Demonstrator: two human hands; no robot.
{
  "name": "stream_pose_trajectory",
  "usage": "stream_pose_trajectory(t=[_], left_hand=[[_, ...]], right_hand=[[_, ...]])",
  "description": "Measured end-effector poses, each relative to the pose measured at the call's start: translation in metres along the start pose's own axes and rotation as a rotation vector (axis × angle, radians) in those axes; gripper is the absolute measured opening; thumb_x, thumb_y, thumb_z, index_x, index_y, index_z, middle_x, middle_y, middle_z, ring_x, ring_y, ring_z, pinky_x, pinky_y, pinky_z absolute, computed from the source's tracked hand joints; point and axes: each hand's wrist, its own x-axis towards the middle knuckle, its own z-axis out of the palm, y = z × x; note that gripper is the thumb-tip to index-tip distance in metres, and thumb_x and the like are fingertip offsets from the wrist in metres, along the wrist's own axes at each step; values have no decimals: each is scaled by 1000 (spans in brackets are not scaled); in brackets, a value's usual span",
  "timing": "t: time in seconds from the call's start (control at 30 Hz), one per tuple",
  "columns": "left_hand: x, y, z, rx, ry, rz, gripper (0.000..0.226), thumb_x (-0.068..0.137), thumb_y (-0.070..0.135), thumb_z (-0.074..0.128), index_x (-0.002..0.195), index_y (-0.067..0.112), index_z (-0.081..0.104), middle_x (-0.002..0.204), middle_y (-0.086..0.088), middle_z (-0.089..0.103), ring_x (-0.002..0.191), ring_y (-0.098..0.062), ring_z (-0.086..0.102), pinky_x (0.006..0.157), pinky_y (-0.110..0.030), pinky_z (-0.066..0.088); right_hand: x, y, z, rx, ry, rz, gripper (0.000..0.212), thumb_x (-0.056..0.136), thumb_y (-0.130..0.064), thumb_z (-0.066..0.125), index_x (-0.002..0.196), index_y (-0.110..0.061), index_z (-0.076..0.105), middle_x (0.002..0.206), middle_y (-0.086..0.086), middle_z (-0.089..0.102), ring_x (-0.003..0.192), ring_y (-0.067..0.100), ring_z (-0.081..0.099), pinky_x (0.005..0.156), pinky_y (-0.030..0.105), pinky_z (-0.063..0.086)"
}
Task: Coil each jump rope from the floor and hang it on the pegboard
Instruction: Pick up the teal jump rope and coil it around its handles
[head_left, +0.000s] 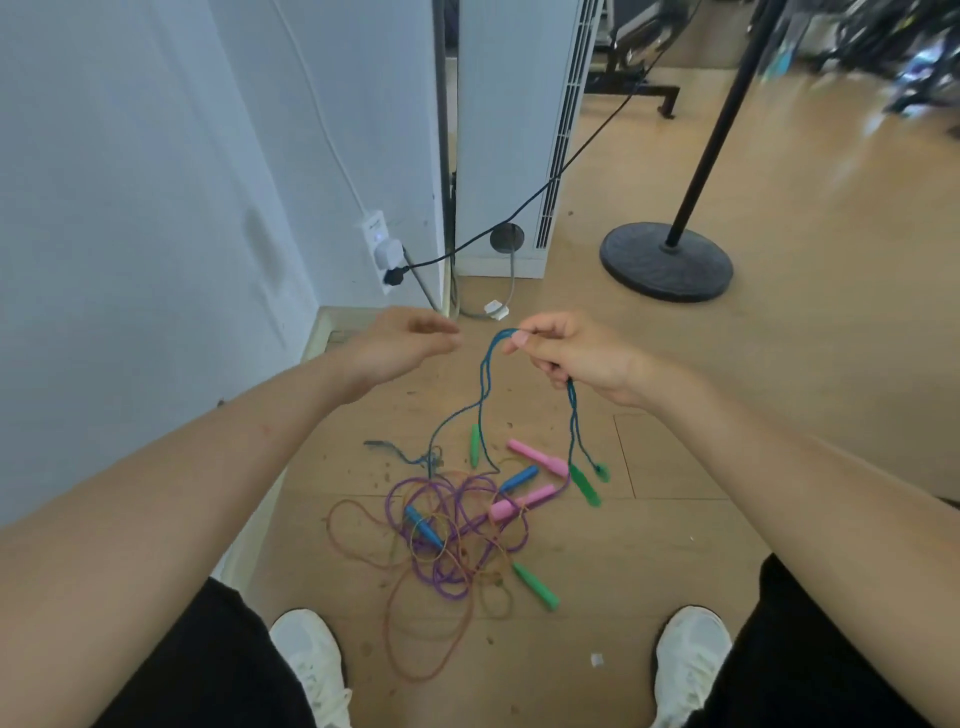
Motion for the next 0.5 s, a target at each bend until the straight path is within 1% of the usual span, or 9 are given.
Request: stream_pose_trajectory(t=[0.07, 0.13, 0.2, 0.27, 0.3, 0.33, 0.4, 0.47, 0.5], left_hand=[[-4, 3, 12, 29, -130, 75, 35, 95, 37, 65, 129, 30, 63, 130, 14, 63, 122, -1, 56, 106, -32, 46], [-7, 7, 22, 17, -255, 162, 36, 98, 34, 61, 133, 28, 61, 132, 15, 63, 123, 3, 54, 105, -21, 43], [-10, 14, 30, 26, -311, 201, 27, 99, 32, 59, 121, 20, 68, 115, 11, 72, 111, 3, 62, 94, -12, 43], [-7, 16, 31, 58, -290, 181, 25, 99, 35, 57, 99, 15, 72, 85, 6, 72, 87, -4, 66, 79, -14, 43], [-5, 15, 28, 65, -255, 161, 28, 99, 38, 57, 88, 16, 71, 75, 4, 68, 77, -6, 64, 76, -17, 43], [-3, 15, 26, 51, -200, 139, 30, 98, 39, 58, 80, 17, 69, 69, 4, 63, 72, -8, 62, 78, -21, 45], [4, 15, 16, -59, -18, 88, 31, 97, 34, 61, 72, 17, 65, 65, 0, 55, 67, -14, 62, 82, -27, 51], [10, 13, -1, -194, 219, 16, 27, 95, 24, 61, 71, 13, 62, 65, -3, 50, 62, -18, 59, 67, -22, 54], [14, 9, -12, -240, 332, -21, 26, 94, 23, 60, 71, 13, 61, 64, -3, 50, 60, -19, 59, 62, -23, 51]], right_hand=[[-3, -4, -3, -17, -22, 5, 21, 101, -24, 53, 96, -14, 71, 56, -4, 38, 45, 8, 30, 51, 27, 29], [-6, -7, -6, -31, -44, 14, 22, 101, -24, 53, 93, -13, 70, 58, -2, 36, 47, 10, 27, 50, 27, 26], [-9, -8, -9, -34, -59, 28, 22, 101, -24, 54, 89, -13, 69, 58, -1, 37, 48, 11, 29, 50, 27, 28], [-10, -6, -10, -45, -78, 39, 21, 100, -24, 56, 87, -12, 67, 56, -2, 41, 47, 11, 35, 51, 26, 34], [-10, -5, -9, -50, -88, 46, 19, 99, -22, 57, 87, -11, 66, 56, -3, 44, 47, 11, 39, 52, 25, 38], [-10, -3, -9, -49, -98, 54, 15, 98, -20, 59, 88, -10, 64, 57, -2, 47, 50, 12, 43, 54, 25, 42], [-10, 2, -9, -25, -110, 85, 9, 97, -15, 61, 91, -8, 61, 63, 2, 54, 56, 14, 52, 63, 28, 50], [-11, 10, -8, -4, -125, 128, 7, 97, -13, 60, 92, -9, 59, 71, 6, 60, 64, 15, 60, 71, 29, 54], [-13, 14, -7, 8, -137, 147, 7, 97, -12, 60, 91, -9, 59, 73, 7, 62, 66, 16, 62, 72, 28, 55]])
